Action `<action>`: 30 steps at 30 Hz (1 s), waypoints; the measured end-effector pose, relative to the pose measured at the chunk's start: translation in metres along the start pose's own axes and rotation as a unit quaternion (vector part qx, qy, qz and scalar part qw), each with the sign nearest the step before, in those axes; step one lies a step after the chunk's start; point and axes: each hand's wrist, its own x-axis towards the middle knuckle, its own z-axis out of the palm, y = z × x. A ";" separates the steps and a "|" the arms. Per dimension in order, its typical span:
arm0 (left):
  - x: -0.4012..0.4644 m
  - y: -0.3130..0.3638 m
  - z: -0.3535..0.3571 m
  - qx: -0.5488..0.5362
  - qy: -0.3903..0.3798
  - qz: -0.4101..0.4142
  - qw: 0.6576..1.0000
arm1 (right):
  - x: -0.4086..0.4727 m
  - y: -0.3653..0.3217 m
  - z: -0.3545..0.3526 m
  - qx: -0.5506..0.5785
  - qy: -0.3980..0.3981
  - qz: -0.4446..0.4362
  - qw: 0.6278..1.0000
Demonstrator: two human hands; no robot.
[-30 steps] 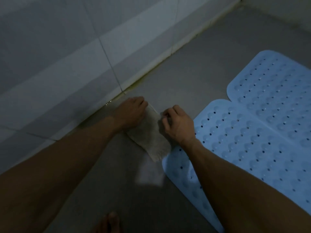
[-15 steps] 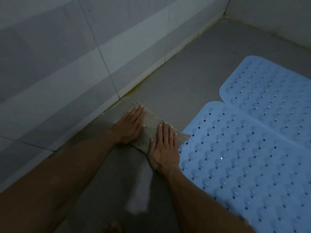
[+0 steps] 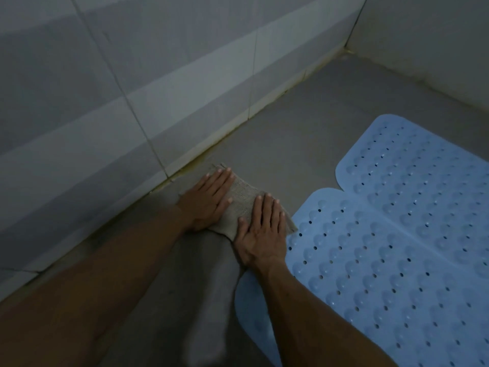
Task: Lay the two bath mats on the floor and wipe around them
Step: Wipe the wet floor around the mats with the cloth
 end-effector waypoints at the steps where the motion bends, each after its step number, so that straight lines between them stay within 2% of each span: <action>1: 0.011 0.001 0.000 0.000 0.002 0.001 1.000 | 0.009 0.005 -0.005 -0.003 0.001 -0.001 1.000; 8: 0.091 0.010 -0.008 -0.017 0.034 0.026 0.999 | 0.072 0.044 -0.030 -0.009 0.040 0.001 0.999; 15: 0.174 0.018 -0.007 -0.013 0.032 0.042 0.999 | 0.139 0.087 -0.058 -0.024 0.066 0.015 0.997; 19: 0.215 0.020 -0.001 -0.007 0.008 0.024 1.000 | 0.177 0.112 -0.079 -0.030 0.043 0.006 0.999; 30: 0.315 0.053 -0.007 -0.008 0.011 0.010 1.000 | 0.258 0.179 -0.126 -0.038 0.014 0.000 0.999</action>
